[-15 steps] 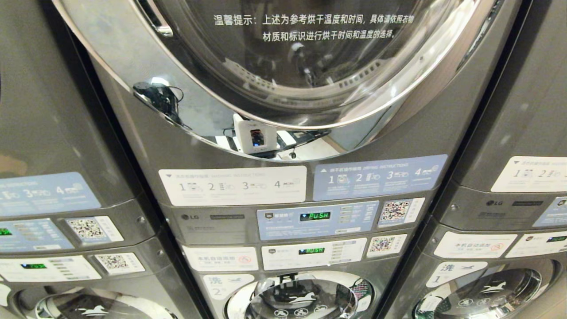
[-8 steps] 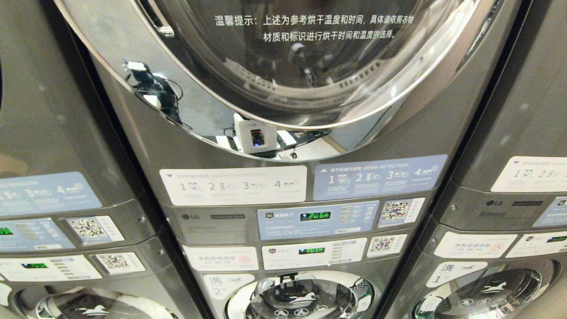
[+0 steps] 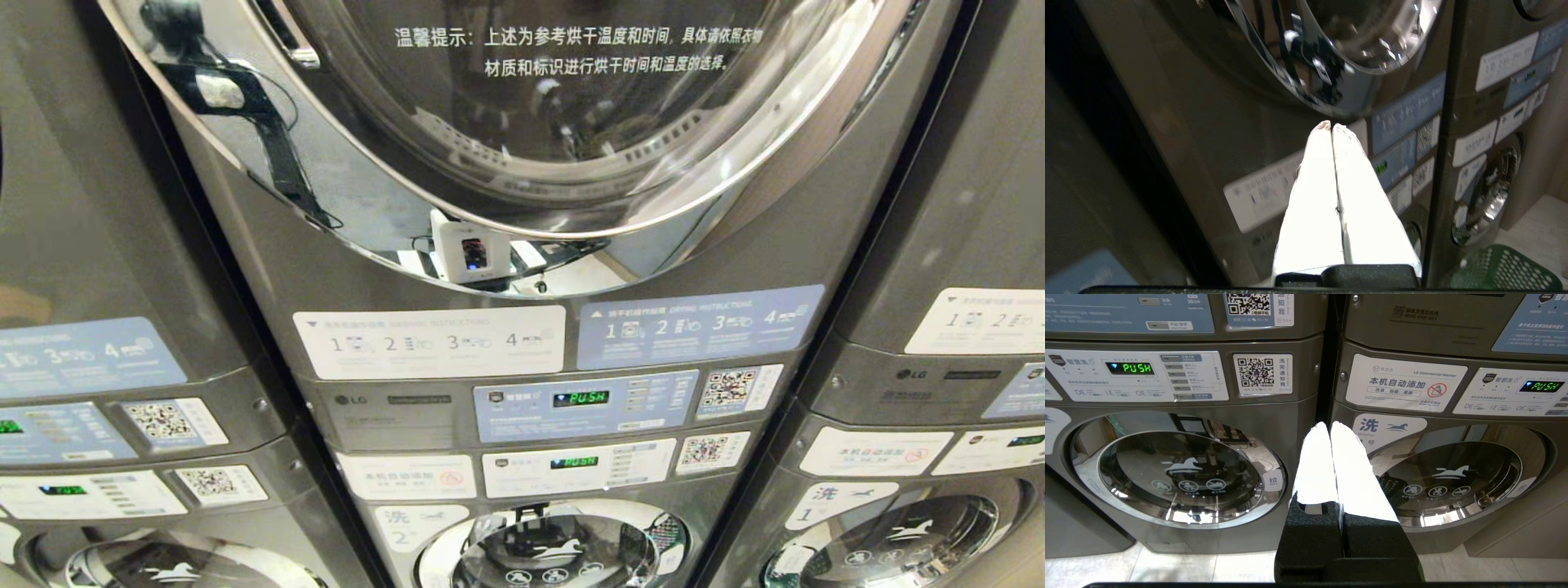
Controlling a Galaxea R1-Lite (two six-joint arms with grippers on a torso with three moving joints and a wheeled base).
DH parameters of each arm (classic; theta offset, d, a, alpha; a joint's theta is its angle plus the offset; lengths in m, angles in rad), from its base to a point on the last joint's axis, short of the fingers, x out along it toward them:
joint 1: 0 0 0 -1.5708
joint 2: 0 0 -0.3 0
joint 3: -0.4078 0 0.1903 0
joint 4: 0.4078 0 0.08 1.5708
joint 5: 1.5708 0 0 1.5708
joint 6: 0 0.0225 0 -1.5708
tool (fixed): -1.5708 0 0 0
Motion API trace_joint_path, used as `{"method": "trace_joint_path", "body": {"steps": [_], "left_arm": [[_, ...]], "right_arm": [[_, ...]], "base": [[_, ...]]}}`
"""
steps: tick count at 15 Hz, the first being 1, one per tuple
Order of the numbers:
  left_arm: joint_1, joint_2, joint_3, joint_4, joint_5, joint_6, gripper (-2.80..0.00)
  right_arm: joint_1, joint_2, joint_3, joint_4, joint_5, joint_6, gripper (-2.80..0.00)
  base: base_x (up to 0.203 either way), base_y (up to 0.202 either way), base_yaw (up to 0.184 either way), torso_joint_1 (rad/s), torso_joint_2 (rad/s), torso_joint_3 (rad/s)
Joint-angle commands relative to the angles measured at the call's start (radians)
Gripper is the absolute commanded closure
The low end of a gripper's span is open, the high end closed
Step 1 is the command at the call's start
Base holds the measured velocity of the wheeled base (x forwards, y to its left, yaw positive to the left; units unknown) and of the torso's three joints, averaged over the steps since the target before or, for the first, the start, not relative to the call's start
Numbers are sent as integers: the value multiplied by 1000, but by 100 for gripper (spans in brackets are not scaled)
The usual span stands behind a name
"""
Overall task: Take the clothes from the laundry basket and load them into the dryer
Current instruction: Close the dryer
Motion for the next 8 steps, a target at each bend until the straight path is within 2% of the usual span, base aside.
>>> {"method": "trace_joint_path", "body": {"steps": [1,4,6,8], "left_arm": [[-25,232,-115,-48,-9,0,0],[-163,316,-259,-53,-13,4,0],[-200,341,-317,-32,-12,4,0],[-259,343,-388,74,-12,4,0]], "right_arm": [[0,0,0,1,0,-1,0],[0,2,0,1,0,-1,0],[0,1,0,1,0,-1,0],[0,2,0,1,0,-1,0]], "base": [[0,0,0,0,0,0],[0,0,0,0,0,0],[0,0,0,0,0,0],[0,0,0,0,0,0]]}}
